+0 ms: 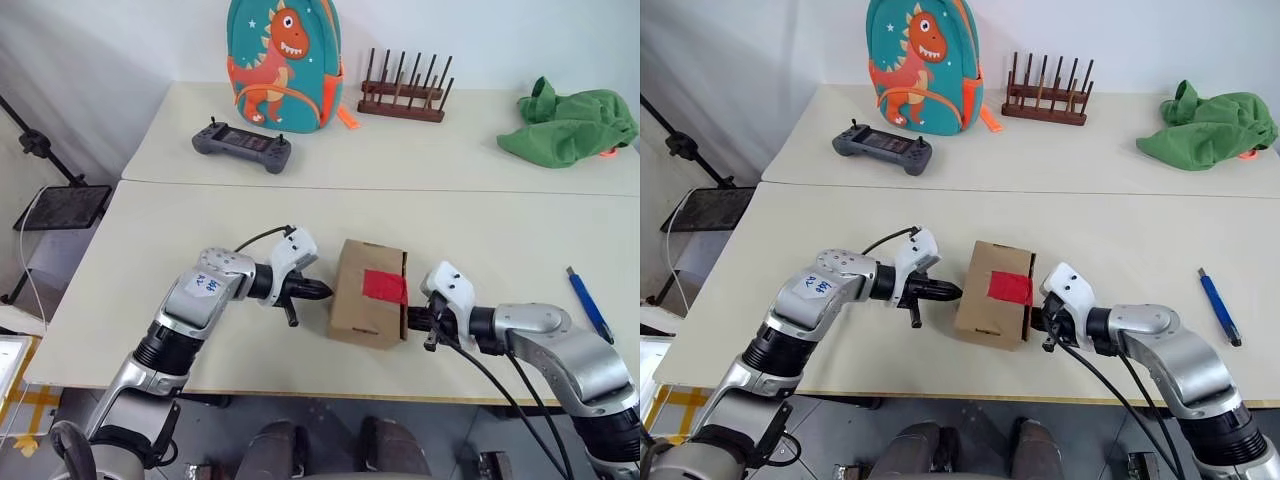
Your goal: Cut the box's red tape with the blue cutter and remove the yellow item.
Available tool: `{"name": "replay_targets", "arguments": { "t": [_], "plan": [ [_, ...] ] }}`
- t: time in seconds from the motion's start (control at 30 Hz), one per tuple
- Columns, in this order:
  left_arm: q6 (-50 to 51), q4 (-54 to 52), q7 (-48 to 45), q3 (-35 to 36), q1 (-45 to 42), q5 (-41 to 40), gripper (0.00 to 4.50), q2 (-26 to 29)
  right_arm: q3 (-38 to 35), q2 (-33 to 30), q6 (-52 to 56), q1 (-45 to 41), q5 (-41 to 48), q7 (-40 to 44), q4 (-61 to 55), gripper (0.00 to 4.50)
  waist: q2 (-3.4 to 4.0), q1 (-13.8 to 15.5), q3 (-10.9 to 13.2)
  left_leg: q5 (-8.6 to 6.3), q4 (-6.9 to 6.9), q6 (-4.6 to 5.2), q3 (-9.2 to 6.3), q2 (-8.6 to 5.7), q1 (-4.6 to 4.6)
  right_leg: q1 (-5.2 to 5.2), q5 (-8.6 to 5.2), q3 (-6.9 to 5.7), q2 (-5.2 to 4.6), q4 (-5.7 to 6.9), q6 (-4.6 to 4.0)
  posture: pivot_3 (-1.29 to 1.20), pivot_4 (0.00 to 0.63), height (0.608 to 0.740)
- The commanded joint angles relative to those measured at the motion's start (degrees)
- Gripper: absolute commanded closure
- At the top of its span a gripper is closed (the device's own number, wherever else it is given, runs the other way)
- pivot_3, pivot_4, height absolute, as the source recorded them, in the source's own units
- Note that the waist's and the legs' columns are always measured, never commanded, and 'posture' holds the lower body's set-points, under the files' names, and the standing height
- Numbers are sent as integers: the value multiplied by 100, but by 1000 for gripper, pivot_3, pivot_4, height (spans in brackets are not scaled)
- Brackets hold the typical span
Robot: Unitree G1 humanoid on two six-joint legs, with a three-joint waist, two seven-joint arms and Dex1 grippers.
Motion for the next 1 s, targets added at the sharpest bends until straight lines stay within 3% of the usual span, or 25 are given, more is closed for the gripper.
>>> {"name": "replay_targets", "arguments": {
  "t": [0.03,0.23,0.33,0.43,0.57,0.7,0.8,1.0],
  "plan": [
    [58,-356,-135,-85,77,-215,4500,89,-129,-86,-169,49,-77,-50,-32,4349,0,-3,0,0,0,0,0,2,0,0,0,-5,3,0,0,0,150,740],
    [-13,-384,-108,-225,173,-182,4500,299,-481,-167,-322,109,-95,-84,28,4349,-1,3,0,2,1,0,4,3,0,1,-1,-16,8,1,-1,0,150,740],
    [-360,-283,-228,-282,66,-28,4500,578,-857,-298,124,178,185,-96,-130,4349,-2,2,1,2,1,1,2,3,1,1,-1,-16,7,1,-1,0,150,740],
    [-971,-159,-675,-243,-326,56,4500,1022,-1585,-481,969,166,743,-143,-261,3761,0,2,5,2,0,0,4,5,-2,-3,-1,-15,6,0,-1,0,150,740],
    [-982,15,-1295,311,-872,-735,4500,965,-2439,-450,2432,-121,1724,-284,-278,2393,0,9,5,2,3,1,-6,5,-7,-2,-1,-6,-13,-2,-2,0,150,740],
    [-1085,492,-1339,509,-1324,-967,4500,552,-2949,-189,3369,-717,2304,-658,-192,1023,0,-1,5,1,3,-2,-23,9,-16,-3,-4,8,-18,-6,-8,0,150,740],
    [-1828,1264,-763,100,-1576,-267,4500,-61,-3109,452,3858,-1483,2301,-1333,35,27,0,2,5,5,3,-3,-19,7,-14,-1,-5,-13,5,0,-9,0,150,740],
    [-2107,1605,-377,-325,-1597,190,4500,-781,-2863,1040,4084,-1863,2136,-1944,23,27,1,11,5,10,2,8,-6,-3,-49,-41,-3,-32,9,11,-5,0,150,740]
  ]
}}
